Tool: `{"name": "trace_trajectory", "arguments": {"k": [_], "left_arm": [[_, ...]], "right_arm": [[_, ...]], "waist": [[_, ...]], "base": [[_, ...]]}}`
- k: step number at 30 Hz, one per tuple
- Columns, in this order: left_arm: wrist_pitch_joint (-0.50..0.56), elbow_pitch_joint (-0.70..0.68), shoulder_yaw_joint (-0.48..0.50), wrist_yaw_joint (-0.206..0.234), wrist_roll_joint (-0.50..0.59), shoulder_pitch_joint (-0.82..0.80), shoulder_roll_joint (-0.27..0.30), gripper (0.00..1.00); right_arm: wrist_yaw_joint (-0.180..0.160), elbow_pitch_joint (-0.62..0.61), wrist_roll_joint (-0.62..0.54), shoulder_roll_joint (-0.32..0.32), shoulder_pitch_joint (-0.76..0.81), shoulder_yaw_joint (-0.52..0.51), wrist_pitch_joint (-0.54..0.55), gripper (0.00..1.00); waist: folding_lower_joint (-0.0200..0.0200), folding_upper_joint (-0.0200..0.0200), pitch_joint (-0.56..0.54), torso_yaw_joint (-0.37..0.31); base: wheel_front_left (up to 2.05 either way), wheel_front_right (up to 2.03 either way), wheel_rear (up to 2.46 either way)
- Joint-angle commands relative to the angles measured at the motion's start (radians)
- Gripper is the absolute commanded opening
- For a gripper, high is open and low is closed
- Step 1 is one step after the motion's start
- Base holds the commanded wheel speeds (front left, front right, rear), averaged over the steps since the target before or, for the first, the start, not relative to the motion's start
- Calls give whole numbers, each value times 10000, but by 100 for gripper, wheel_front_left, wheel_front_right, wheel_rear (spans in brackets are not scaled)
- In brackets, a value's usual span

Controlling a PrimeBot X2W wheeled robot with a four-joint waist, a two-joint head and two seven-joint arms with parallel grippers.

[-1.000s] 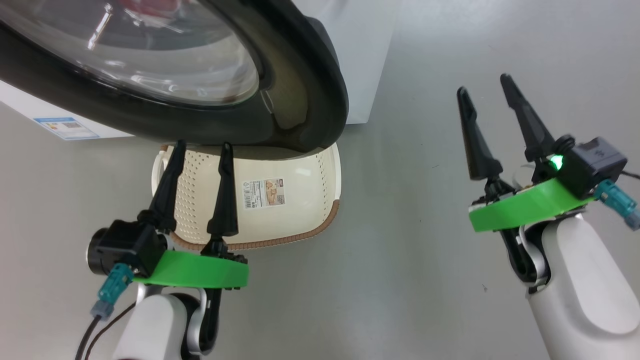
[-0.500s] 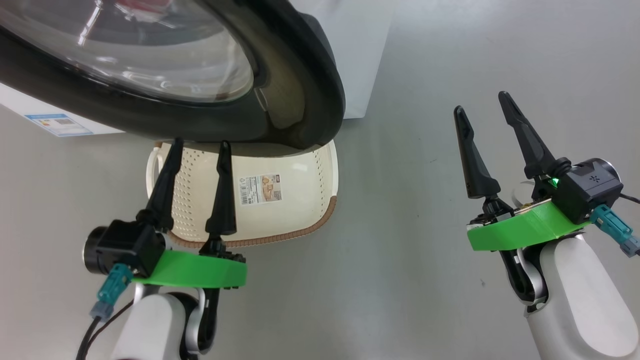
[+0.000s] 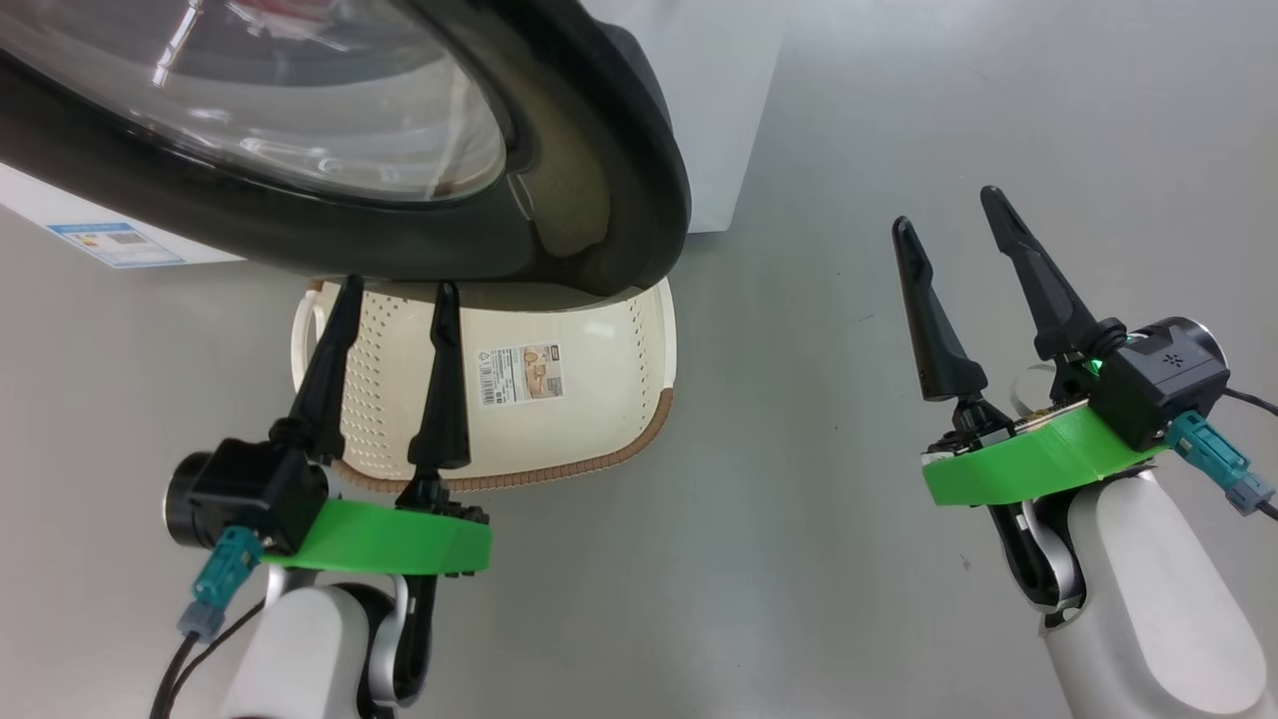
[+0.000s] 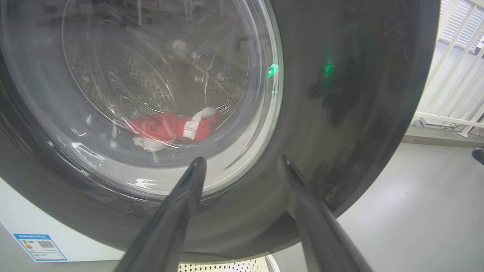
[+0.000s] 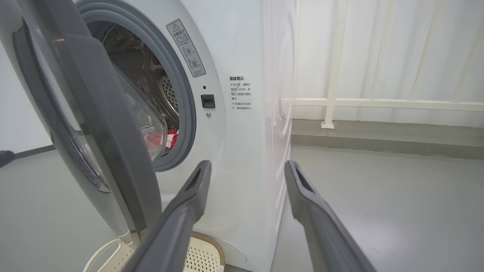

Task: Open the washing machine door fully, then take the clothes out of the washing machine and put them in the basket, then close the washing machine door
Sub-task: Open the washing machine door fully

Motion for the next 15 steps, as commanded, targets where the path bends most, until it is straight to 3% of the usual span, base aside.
{"name": "trace_trajectory", "arguments": {"k": [1, 2, 3, 7, 10, 15], "left_arm": [[-59, -265, 312, -43, 27, 39, 160, 100], [-59, -262, 312, -39, 25, 40, 160, 100], [-59, -259, 312, -38, 23, 44, 160, 100], [-59, -252, 304, -59, -122, 50, 160, 100], [-59, -237, 281, -68, -153, 34, 160, 100], [-59, -232, 243, -72, -205, 8, 160, 100]], "right_arm": [[4, -199, -95, 90, 104, 193, -62, 64], [4, -100, -178, 90, 101, 212, -62, 4], [4, 40, -161, 90, 90, 282, -62, 0], [4, 367, 974, 90, -166, 481, -62, 0], [4, 582, 2761, 90, -517, 835, -62, 0], [4, 411, 6683, 90, -1305, 1742, 164, 0]], "waist": [[0, 0, -1, 10], [0, 0, -6, 17], [0, 0, -13, 24], [0, 0, -18, 52], [0, 0, -16, 82], [0, 0, 25, 148]], "base": [[0, 0, 0], [0, 0, 0], [0, 0, 0], [0, 0, 0], [0, 0, 0], [0, 0, 0]]}}
